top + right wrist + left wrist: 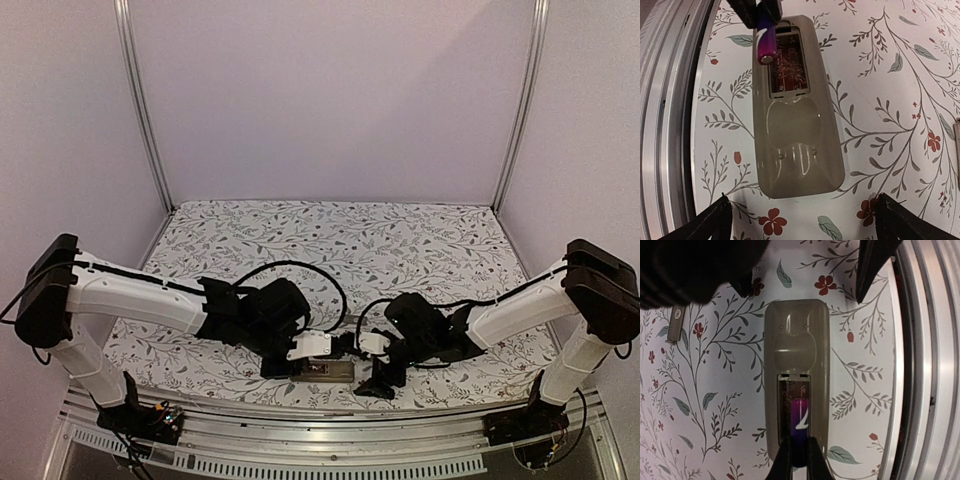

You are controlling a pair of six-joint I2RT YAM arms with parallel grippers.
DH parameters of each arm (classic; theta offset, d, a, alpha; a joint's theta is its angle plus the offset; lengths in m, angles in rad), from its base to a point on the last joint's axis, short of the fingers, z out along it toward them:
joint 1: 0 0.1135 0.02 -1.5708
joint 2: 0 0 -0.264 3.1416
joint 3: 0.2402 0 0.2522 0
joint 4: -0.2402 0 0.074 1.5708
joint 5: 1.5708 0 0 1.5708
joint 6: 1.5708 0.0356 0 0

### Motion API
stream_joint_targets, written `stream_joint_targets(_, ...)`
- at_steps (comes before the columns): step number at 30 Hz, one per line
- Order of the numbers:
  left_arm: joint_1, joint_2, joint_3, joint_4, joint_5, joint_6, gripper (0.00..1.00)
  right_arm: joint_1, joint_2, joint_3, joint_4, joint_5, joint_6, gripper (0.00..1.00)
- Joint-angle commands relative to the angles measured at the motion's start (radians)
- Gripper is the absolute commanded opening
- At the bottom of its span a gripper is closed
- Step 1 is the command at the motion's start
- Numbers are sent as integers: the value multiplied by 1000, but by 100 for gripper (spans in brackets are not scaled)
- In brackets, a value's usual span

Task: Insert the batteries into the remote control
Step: Place the battery in the battery compartment.

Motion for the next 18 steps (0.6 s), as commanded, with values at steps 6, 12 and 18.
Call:
stream_joint_targets(6,-14,88,41,-66,-91,-16,0,6,-40,-36,43,12,22,98)
stream_joint_targets(12,-25,110,79,-96,-110,-10,0,6,-50,-47,60,23,29,98)
stream_joint_targets(18,-35,68,63,-157,-81,-74,0,6,-75,-80,88,34,34,98)
